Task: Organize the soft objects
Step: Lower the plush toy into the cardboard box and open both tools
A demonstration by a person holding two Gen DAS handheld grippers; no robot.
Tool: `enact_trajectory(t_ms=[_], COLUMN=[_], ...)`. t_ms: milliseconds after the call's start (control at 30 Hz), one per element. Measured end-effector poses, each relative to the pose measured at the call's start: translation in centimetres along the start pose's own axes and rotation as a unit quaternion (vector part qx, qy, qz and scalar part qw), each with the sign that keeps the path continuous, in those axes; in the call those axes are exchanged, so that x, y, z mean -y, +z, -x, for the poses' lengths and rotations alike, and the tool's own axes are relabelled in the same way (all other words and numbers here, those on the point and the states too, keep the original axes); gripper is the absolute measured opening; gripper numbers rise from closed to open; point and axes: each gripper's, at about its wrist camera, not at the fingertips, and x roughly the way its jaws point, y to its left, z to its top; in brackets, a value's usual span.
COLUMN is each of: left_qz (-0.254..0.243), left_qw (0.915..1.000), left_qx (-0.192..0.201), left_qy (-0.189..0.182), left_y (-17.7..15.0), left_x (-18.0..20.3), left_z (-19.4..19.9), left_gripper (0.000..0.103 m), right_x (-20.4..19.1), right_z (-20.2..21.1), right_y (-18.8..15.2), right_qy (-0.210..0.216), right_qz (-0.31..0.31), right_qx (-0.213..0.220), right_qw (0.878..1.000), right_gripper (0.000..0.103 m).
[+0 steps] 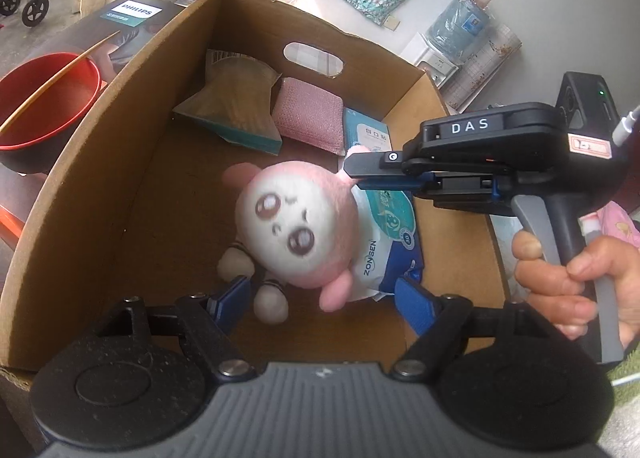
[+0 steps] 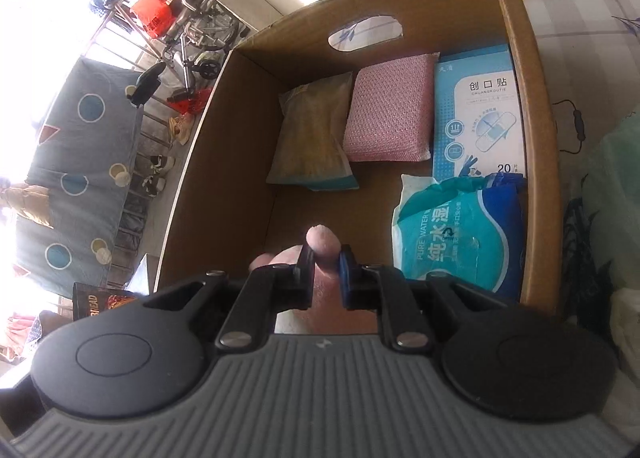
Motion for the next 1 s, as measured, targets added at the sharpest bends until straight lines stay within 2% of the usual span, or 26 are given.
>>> enact_trajectory(t_ms=[300, 533, 667, 733, 833, 1000], left_qz=[0.002, -0.005, -0.008, -0.01, -0.016, -0.032], left_qw=[0.9999, 0.9996, 0.9995, 0.9995, 0.9992, 0.9984], left_qx=[0.014, 0.026, 0.029, 0.031, 0.036, 0.047], left_qy=[0.0, 0.001, 0.003, 0.003, 0.006, 0.003], left_y=[0.3, 0.5, 0.4, 0.3, 0.3, 0.3], left_x=[-0.2, 0.2, 0.5, 0.7, 1.1, 2.4], left_z=[0.6, 0.8, 0.8, 0.9, 1.1, 1.8], left_gripper=[0.08, 0.08, 0.08, 0.08, 0.08, 0.08], right_x=[1.2, 1.2, 1.0, 0.9, 0.5, 0.2], right_z=[-2.1, -3.0, -3.2, -2.9, -1.7, 2.7], right_y=[3.9, 4.7, 4.5, 4.4, 4.0, 2.7], right_qy=[-0.024, -0.038, -0.04, -0.038, -0.032, 0.011], right_qz=[0.013, 0.037, 0.057, 0.058, 0.065, 0.063], right_qx=[0.01, 0.025, 0.025, 0.03, 0.051, 0.096], right_qw=[1.0, 0.998, 0.997, 0.997, 0.996, 0.993], right_gripper=[0.011, 0.011, 0.015, 0.029, 0.043, 0.046])
